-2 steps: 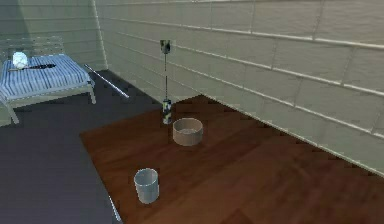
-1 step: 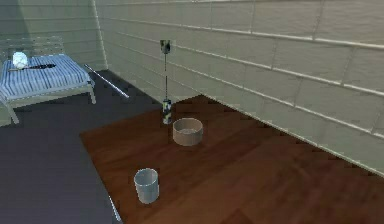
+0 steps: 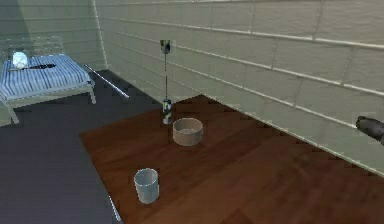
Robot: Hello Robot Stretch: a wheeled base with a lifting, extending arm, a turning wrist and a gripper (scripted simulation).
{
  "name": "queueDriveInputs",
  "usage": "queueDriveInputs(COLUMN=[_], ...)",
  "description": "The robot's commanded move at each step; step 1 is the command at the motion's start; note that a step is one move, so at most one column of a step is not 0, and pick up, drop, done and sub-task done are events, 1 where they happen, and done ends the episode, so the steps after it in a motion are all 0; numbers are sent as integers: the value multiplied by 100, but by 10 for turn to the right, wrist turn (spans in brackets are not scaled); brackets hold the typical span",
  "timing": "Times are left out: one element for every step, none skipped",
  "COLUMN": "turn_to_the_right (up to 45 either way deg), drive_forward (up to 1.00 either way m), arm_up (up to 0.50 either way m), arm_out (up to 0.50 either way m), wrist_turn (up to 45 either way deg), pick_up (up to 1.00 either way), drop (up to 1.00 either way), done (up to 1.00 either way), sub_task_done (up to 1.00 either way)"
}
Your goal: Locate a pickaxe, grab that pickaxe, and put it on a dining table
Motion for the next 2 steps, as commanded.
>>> queueDriveInputs(turn_to_the_right=[0, 0], drive_forward=[0, 0], arm_up=[0, -32], arm_out=[-36, 0], wrist_turn=[0, 0], pick_up=[0, 0], drop=[0, 0], done=[0, 0], sub_task_done=[0, 0])
